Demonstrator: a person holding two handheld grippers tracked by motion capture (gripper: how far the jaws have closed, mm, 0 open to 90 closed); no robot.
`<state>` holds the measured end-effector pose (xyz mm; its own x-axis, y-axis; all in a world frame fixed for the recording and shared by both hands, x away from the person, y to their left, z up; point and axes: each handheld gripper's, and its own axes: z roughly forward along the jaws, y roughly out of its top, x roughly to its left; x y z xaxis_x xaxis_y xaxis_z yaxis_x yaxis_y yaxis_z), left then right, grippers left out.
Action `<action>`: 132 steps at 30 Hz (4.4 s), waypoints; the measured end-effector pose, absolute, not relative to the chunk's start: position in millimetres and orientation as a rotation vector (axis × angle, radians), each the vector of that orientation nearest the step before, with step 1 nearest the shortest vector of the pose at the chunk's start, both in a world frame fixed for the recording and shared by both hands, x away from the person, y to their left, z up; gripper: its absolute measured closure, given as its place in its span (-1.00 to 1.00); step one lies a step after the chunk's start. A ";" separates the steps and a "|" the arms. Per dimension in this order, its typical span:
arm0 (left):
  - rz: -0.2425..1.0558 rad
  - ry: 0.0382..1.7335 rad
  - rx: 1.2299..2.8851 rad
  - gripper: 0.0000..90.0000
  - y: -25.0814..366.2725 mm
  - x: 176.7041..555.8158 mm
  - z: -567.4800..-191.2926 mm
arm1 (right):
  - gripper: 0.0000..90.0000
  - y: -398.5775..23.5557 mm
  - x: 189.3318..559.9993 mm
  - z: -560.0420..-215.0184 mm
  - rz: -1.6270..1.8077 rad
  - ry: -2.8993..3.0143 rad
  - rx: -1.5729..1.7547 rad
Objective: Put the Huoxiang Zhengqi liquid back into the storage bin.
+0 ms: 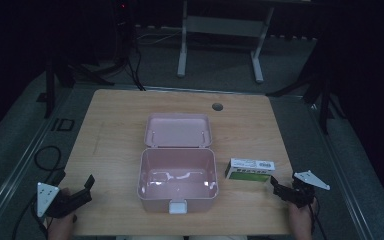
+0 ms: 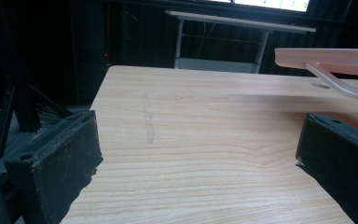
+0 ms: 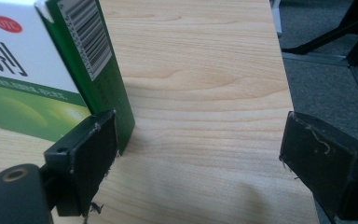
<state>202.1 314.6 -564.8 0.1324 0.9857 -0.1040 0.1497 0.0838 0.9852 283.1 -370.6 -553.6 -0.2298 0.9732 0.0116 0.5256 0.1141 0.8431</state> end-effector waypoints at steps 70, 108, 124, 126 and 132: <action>0.960 1.254 1.303 -0.99 315.4 202.3 -564.7 | -0.70 -329.8 291.4 -494.0 0.031 3.152 0.694; 0.960 1.252 1.307 -0.99 315.0 202.6 -564.7 | -0.70 -293.5 292.7 -442.6 -0.087 3.224 0.310; 0.960 1.252 1.308 -0.99 315.0 202.6 -564.7 | -0.73 -273.8 311.6 -414.9 0.012 3.122 0.228; 0.959 1.252 1.308 -0.99 315.0 202.6 -564.7 | -0.72 -272.9 313.4 -413.3 0.019 3.118 0.221; 0.958 1.252 1.308 -0.99 315.2 202.6 -564.6 | -0.71 -266.9 327.1 -405.1 0.068 3.087 0.202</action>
<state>202.6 315.2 -564.6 0.1355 0.9850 -0.1070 0.1544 0.0857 0.9843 327.1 -266.9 -405.1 -0.9904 0.1309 -0.0443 0.1289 0.9906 0.0468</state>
